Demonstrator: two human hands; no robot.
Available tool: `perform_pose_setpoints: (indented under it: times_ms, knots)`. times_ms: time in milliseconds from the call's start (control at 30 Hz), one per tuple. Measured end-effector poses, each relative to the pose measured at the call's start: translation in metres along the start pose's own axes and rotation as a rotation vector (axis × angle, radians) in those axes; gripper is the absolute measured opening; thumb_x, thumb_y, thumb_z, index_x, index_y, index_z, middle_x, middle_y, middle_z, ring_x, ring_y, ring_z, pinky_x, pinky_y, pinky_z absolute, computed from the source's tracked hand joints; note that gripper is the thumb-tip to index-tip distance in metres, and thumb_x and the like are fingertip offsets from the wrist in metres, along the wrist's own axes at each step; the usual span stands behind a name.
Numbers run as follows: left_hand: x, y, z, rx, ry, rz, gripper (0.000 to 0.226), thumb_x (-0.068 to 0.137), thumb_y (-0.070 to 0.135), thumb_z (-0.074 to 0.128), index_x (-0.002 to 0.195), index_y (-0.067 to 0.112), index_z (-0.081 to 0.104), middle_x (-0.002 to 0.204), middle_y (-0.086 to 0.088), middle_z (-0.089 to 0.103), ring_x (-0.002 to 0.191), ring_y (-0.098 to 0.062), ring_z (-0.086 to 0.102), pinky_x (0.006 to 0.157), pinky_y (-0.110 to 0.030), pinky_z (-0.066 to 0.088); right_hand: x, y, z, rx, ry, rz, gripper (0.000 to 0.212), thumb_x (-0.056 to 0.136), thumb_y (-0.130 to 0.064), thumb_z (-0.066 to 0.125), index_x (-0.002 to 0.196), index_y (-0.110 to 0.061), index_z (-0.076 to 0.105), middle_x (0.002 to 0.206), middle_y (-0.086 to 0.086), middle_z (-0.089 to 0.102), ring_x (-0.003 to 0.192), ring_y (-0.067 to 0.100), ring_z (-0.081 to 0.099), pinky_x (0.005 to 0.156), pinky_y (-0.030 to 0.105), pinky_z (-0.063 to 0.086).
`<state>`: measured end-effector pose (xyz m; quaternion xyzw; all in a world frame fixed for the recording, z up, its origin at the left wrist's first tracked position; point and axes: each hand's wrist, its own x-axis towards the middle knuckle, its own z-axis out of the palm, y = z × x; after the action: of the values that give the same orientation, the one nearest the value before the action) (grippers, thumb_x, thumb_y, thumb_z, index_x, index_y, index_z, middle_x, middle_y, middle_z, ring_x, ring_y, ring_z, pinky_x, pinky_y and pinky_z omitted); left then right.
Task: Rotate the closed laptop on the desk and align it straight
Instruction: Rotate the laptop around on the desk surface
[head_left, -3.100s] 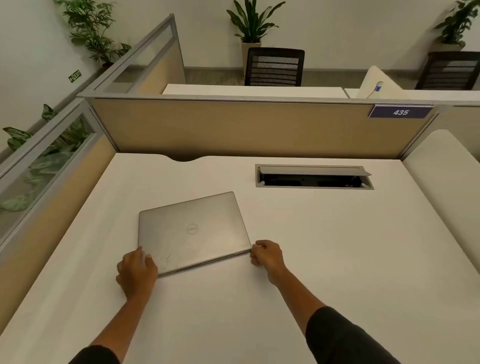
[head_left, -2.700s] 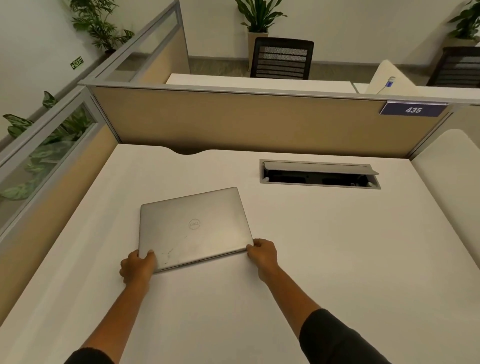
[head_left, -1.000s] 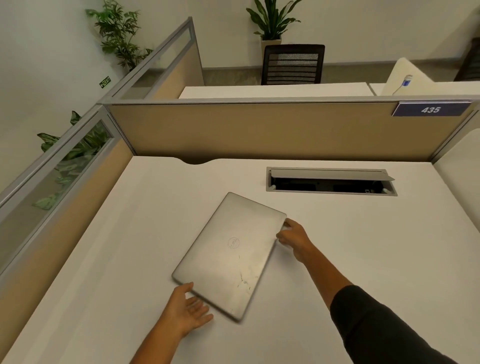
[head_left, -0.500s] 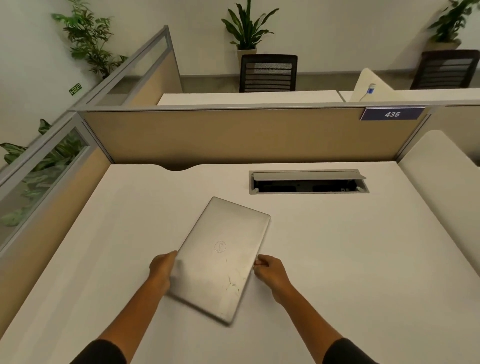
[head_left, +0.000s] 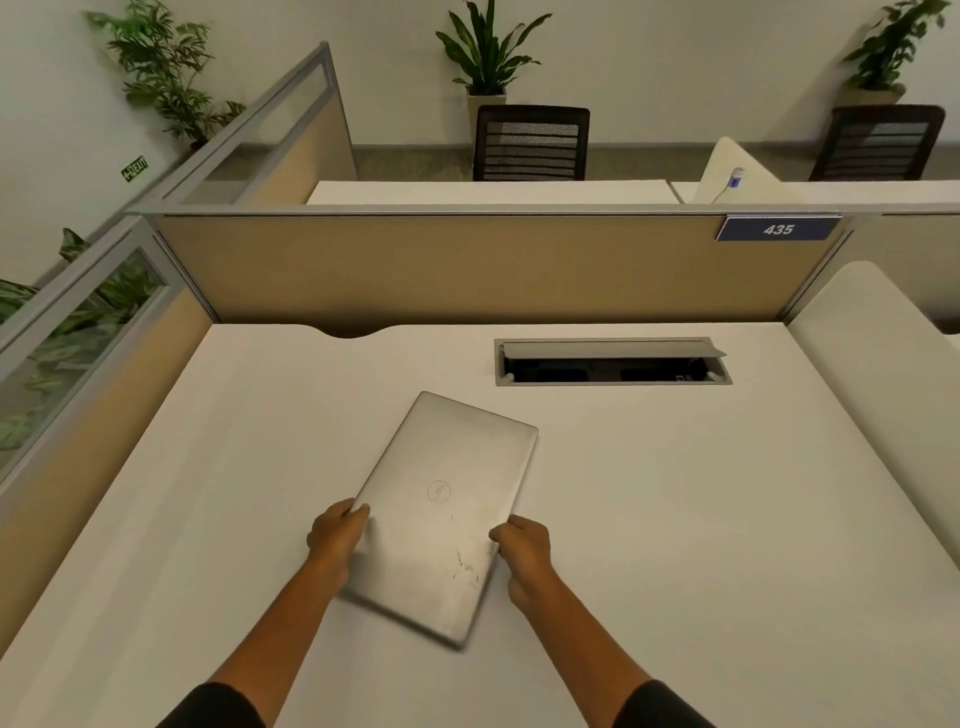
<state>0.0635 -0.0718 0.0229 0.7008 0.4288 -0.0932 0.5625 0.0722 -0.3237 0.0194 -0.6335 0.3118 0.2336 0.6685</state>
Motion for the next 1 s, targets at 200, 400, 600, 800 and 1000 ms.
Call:
perform_pose_setpoints:
  times_ms: [200,400,600,800,1000]
  knots:
    - [-0.009,-0.013,0.002,-0.05,-0.005,-0.037,0.061,0.104,0.025,0.065,0.162,0.01,0.05,0.169,-0.012,0.05,0.158,-0.035,0.046,0.133,-0.049,0.035,0.007,-0.005,0.001,0.02,0.082,-0.009,0.05,0.078,0.011,0.058,0.054,-0.02,0.026,0.051,-0.008,0.025,0.059,0.016,0.021,0.058,0.033,0.02]
    - [-0.032,-0.024,0.007,-0.146,-0.027,-0.092,0.068,0.105,0.028,0.066,0.166,0.013,0.042,0.174,-0.009,0.042,0.161,-0.034,0.041,0.132,-0.049,0.031,0.012,-0.018,-0.007,-0.02,0.105,-0.012,0.038,0.078,0.008,0.059,0.063,-0.013,0.031,0.063,0.002,0.028,0.065,0.018,0.026,0.059,0.035,0.023]
    - [-0.068,-0.035,0.025,-0.254,-0.046,-0.142,0.059,0.104,0.027,0.068,0.158,0.007,0.054,0.161,-0.011,0.058,0.142,-0.032,0.056,0.12,-0.042,0.04,0.029,-0.045,-0.016,-0.1,0.105,-0.047,0.019,0.083,0.005,0.062,0.084,-0.008,0.049,0.09,0.011,0.042,0.089,0.025,0.038,0.078,0.038,0.031]
    - [-0.101,-0.043,0.048,-0.341,-0.131,-0.205,0.015,0.102,0.026,0.07,0.108,0.013,0.075,0.109,-0.004,0.078,0.093,-0.021,0.072,0.076,-0.034,0.057,0.049,-0.074,-0.021,-0.27,0.076,-0.07,0.015,0.085,0.003,0.061,0.087,-0.009,0.05,0.093,0.013,0.045,0.091,0.025,0.041,0.078,0.037,0.032]
    - [-0.119,-0.052,0.074,-0.421,-0.17,-0.242,0.028,0.098,0.029,0.074,0.114,0.006,0.078,0.09,-0.005,0.089,0.097,-0.029,0.079,0.077,-0.037,0.062,0.057,-0.096,-0.018,-0.439,0.094,-0.096,0.034,0.083,-0.001,0.057,0.068,-0.014,0.03,0.075,0.008,0.035,0.074,0.023,0.033,0.059,0.031,0.02]
